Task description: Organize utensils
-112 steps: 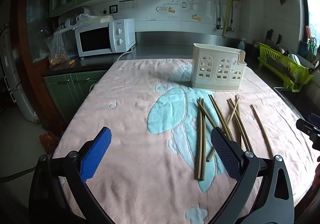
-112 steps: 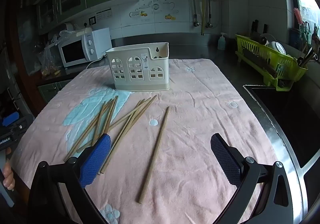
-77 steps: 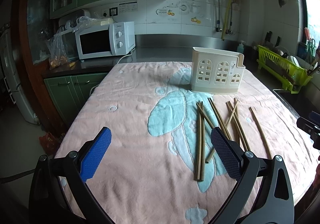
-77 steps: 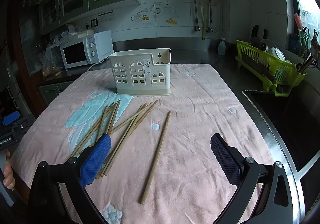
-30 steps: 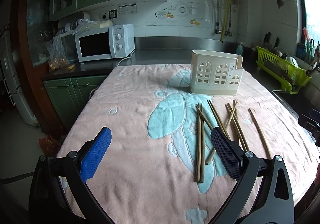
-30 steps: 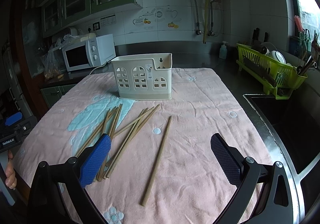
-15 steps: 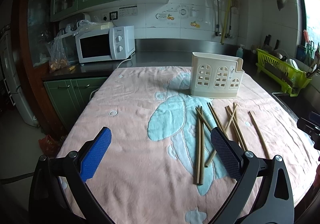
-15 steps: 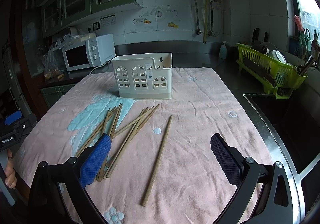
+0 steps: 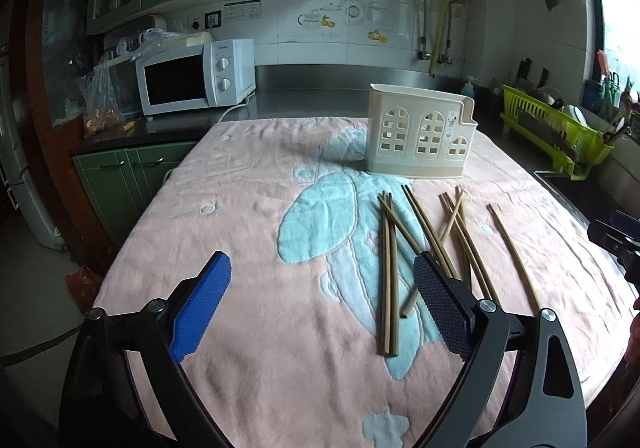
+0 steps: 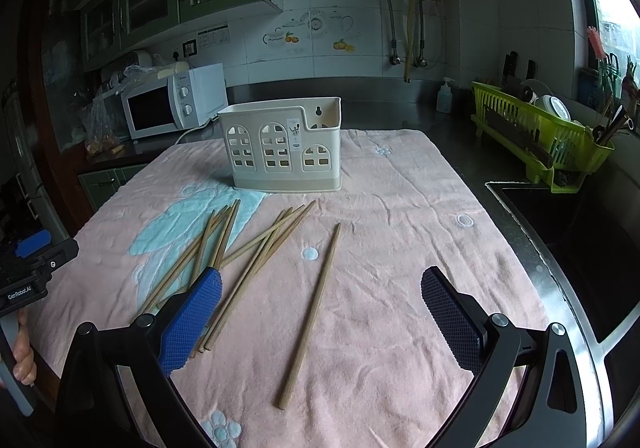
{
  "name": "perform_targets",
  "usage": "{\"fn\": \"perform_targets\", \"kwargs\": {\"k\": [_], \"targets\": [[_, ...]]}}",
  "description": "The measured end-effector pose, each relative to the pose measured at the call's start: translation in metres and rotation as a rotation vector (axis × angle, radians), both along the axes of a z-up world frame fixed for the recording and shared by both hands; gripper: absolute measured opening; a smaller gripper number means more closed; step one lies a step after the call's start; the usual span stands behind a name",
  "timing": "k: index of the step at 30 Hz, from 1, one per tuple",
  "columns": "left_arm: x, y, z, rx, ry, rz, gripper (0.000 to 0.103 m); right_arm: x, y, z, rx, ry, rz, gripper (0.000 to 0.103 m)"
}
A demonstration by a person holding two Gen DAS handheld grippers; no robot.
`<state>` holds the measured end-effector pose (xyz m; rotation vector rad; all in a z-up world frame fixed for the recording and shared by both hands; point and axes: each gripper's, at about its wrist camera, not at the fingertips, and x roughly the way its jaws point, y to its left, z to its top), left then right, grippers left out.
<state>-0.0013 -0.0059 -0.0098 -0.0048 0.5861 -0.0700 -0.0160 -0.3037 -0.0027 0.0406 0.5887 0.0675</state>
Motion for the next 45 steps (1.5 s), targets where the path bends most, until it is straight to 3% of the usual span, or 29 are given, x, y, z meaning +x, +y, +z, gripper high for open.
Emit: {"fn": "perform_targets", "kwargs": {"k": [24, 32, 45], "targets": [[0.014, -0.027, -0.081, -0.028, 0.232, -0.187, 0.032, 0.007, 0.006, -0.036, 0.014, 0.067, 0.028, 0.096], [0.026, -0.026, -0.086, -0.013, 0.259, -0.180, 0.027, 0.016, 0.006, -0.045, 0.026, 0.090, 0.032, 0.096], [0.045, -0.041, -0.089, 0.042, 0.291, -0.176, 0.026, 0.023, 0.006, -0.051, 0.025, 0.120, 0.040, 0.095]]}}
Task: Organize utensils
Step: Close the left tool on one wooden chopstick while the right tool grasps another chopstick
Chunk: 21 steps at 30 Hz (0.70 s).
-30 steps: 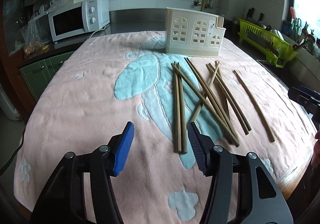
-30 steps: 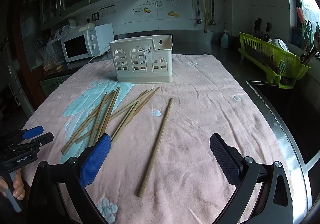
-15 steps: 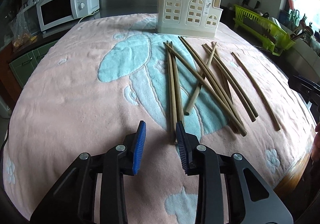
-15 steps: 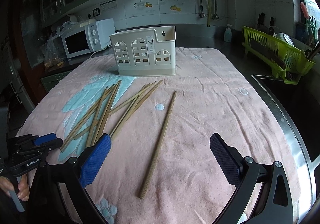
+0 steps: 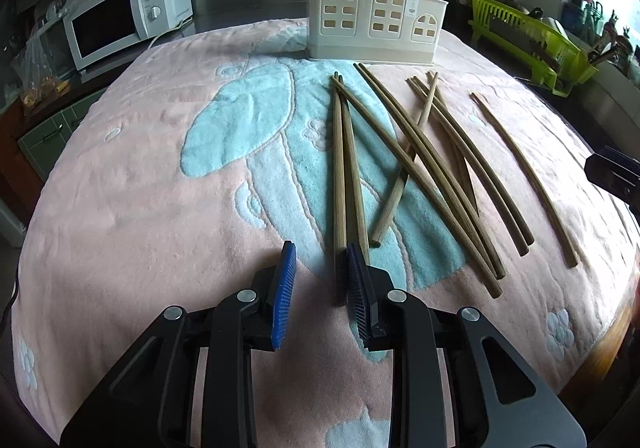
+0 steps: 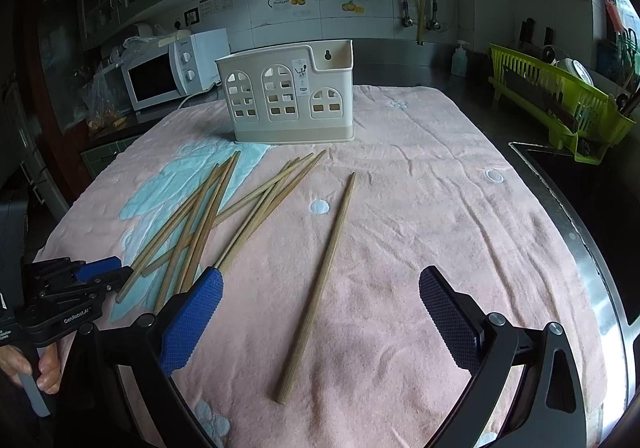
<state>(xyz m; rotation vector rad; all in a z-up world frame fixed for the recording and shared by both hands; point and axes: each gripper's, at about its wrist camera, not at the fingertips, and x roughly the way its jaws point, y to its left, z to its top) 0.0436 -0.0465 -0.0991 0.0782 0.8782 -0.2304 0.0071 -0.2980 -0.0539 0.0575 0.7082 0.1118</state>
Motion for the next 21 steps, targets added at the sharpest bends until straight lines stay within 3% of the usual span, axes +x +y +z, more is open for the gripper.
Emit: {"fn": "perform_targets", "kwargs": {"k": [4, 6, 11, 21], "targets": [[0.006, -0.003, 0.000, 0.015, -0.002, 0.005, 0.023, 0.001, -0.001, -0.003, 0.005, 0.012, 0.000, 0.091], [0.009, -0.004, 0.000, 0.017, -0.002, 0.010, 0.018, 0.002, 0.000, -0.004, 0.016, 0.025, 0.006, 0.081], [0.016, -0.001, 0.001, -0.013, 0.010, 0.017, 0.010, 0.003, 0.006, -0.009, 0.028, 0.046, 0.025, 0.073], [0.020, 0.000, 0.001, -0.030, 0.026, 0.009, 0.010, 0.002, 0.011, -0.030, 0.064, 0.121, 0.015, 0.045]]}}
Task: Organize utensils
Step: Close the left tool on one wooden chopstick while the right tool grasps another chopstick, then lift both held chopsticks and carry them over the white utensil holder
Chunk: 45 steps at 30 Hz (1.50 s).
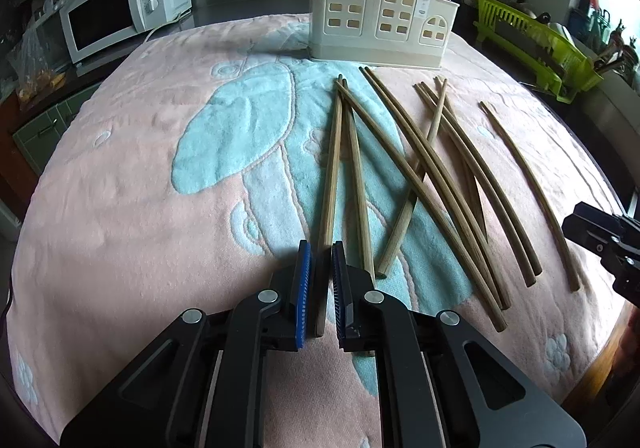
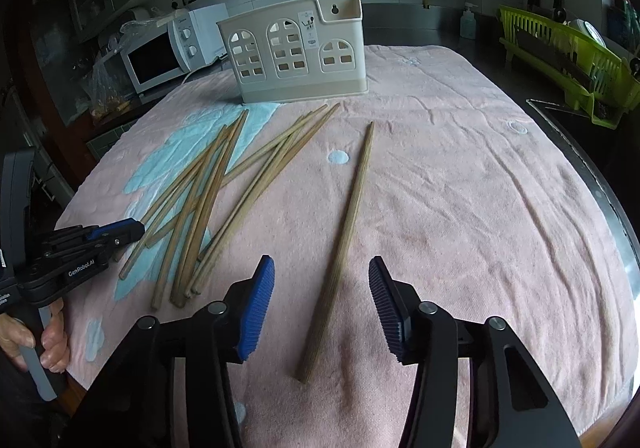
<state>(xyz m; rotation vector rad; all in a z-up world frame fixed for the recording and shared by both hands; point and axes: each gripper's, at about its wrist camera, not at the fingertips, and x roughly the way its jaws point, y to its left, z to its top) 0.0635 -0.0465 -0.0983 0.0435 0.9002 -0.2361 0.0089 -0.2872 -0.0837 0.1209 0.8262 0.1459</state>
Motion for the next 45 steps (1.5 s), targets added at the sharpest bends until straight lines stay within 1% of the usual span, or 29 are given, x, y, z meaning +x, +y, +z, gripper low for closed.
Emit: {"fn": "perform_targets", "kwargs": {"k": [1, 3, 5, 8, 10, 13, 15, 18, 20, 22, 29, 35, 39, 42, 45], "targets": [[0.000, 0.000, 0.000, -0.003, 0.002, 0.000, 0.010, 0.000, 0.000, -0.002, 0.003, 0.008, -0.003, 0.044], [0.001, 0.001, 0.000, -0.009, 0.008, -0.002, 0.010, -0.001, -0.001, -0.006, 0.008, 0.018, -0.009, 0.036], [0.002, 0.002, 0.001, -0.018, 0.012, -0.001, 0.010, 0.000, 0.000, -0.008, 0.012, 0.024, -0.011, 0.033], [0.002, 0.003, 0.001, -0.020, 0.004, -0.003, 0.010, 0.002, 0.006, -0.013, -0.007, 0.042, -0.008, 0.033], [0.001, 0.003, 0.000, -0.015, -0.003, -0.010, 0.010, -0.001, 0.010, -0.014, -0.040, 0.036, -0.014, 0.032], [0.001, 0.003, 0.000, -0.021, -0.006, -0.012, 0.009, -0.003, 0.013, -0.015, -0.081, 0.029, -0.030, 0.024], [0.002, 0.005, 0.001, -0.034, -0.003, -0.010, 0.008, -0.003, 0.011, -0.016, -0.095, 0.025, -0.051, 0.012], [0.003, 0.008, 0.001, -0.057, 0.001, -0.006, 0.006, -0.003, 0.002, -0.016, -0.049, 0.031, -0.068, 0.008], [0.003, 0.010, 0.002, -0.074, 0.000, -0.001, 0.006, -0.005, -0.005, -0.012, -0.033, 0.021, -0.082, 0.007], [0.002, 0.012, 0.006, -0.088, -0.013, 0.002, 0.006, -0.010, -0.008, -0.003, -0.033, -0.009, -0.086, 0.007], [-0.008, 0.015, 0.031, -0.111, -0.099, 0.010, 0.006, -0.021, -0.018, 0.044, -0.047, -0.157, -0.094, 0.006], [-0.008, 0.017, 0.054, -0.140, -0.160, 0.002, 0.005, -0.013, -0.023, 0.081, -0.050, -0.252, -0.069, 0.006], [-0.004, 0.015, 0.071, -0.130, -0.202, -0.012, 0.005, 0.001, -0.024, 0.100, -0.048, -0.292, -0.045, 0.006], [0.004, 0.017, 0.081, -0.149, -0.206, -0.019, 0.005, 0.014, -0.026, 0.110, -0.038, -0.305, -0.028, 0.006], [0.012, 0.019, 0.091, -0.162, -0.213, -0.022, 0.005, 0.029, -0.030, 0.115, -0.025, -0.298, -0.012, 0.006]]}}
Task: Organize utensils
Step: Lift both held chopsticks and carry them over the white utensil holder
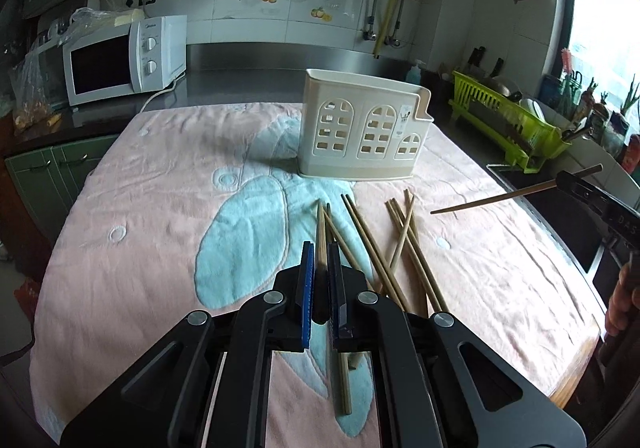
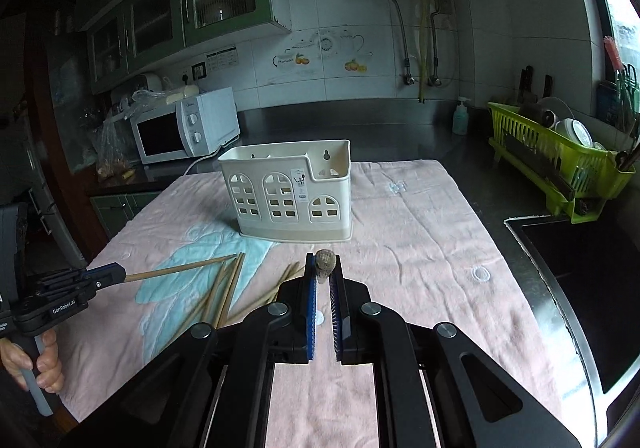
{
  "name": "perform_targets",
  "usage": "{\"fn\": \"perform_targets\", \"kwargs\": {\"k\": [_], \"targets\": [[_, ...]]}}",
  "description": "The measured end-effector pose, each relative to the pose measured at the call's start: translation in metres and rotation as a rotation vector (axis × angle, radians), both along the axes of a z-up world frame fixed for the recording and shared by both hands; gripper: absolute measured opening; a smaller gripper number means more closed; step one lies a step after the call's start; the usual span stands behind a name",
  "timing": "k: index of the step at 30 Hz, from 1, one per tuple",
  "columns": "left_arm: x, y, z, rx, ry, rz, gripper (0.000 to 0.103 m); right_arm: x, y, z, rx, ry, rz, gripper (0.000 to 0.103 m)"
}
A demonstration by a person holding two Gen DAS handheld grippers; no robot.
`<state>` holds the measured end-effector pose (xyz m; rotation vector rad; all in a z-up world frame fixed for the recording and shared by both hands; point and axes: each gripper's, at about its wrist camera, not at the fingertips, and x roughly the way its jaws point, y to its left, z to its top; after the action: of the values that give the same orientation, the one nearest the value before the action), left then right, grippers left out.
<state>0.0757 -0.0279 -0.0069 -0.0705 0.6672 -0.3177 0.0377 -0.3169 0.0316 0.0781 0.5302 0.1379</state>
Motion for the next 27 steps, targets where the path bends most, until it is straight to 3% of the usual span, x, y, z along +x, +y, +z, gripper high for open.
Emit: {"fn": "perform_targets", "kwargs": {"k": [17, 27], "targets": [[0.042, -0.019, 0.047, 0.002, -0.102, -0.049, 0.005, 0.039, -0.012, 0.029, 0.029, -0.023, 0.036, 0.006], [0.057, -0.023, 0.091, -0.008, -0.154, -0.085, 0.005, 0.048, -0.016, 0.058, 0.034, -0.057, 0.071, 0.006]]}}
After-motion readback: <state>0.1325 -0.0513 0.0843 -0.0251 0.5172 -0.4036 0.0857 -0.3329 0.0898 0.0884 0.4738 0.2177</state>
